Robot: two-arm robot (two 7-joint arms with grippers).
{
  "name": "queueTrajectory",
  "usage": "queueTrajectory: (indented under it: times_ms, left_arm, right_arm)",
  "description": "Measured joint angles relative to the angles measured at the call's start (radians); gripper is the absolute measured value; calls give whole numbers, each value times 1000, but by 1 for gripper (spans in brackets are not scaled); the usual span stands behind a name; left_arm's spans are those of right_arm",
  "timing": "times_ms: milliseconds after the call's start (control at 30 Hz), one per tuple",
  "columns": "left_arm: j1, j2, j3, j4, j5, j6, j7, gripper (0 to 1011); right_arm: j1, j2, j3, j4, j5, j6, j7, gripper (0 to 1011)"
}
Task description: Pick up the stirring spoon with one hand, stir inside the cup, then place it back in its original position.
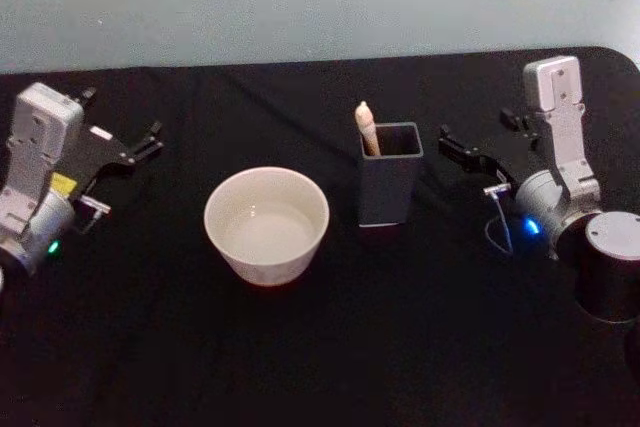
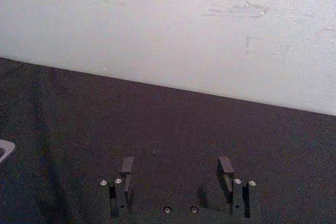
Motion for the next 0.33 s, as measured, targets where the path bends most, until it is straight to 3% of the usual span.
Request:
queueTrajectory:
  times_ms: [333]
  left_arm:
    - [0,0,0,0,0,0,0,1001]
  right_arm:
    - [0,0,0,0,0,0,0,1002]
